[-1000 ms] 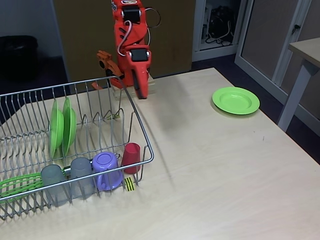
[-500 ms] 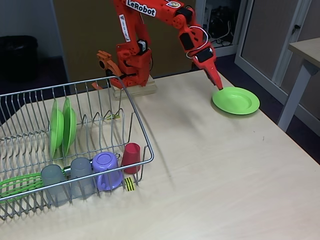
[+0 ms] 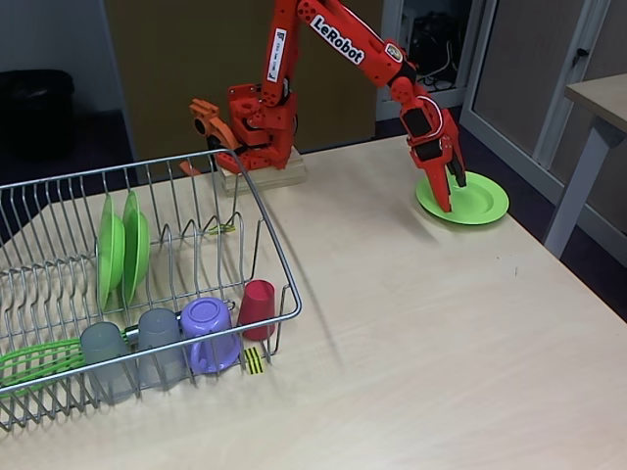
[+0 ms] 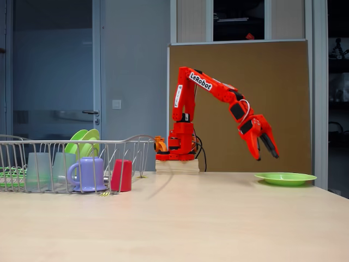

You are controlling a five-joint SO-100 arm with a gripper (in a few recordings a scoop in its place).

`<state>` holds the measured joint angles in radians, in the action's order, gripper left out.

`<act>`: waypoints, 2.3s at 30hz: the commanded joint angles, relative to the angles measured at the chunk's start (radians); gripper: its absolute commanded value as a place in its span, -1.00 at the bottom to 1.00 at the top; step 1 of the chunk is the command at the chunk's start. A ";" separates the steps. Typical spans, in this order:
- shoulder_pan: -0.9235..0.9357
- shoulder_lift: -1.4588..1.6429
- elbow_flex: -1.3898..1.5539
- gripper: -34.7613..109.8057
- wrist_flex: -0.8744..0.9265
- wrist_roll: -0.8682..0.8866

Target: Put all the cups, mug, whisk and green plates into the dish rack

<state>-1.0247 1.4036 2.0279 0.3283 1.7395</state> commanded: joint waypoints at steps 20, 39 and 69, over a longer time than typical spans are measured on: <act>-0.063 -0.276 0.164 -0.26 -0.456 0.210; 0.176 0.225 0.310 -0.52 0.152 -0.414; 0.554 0.772 -0.281 -0.52 0.831 -2.033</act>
<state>-0.4985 2.0494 1.7564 1.1781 -0.1442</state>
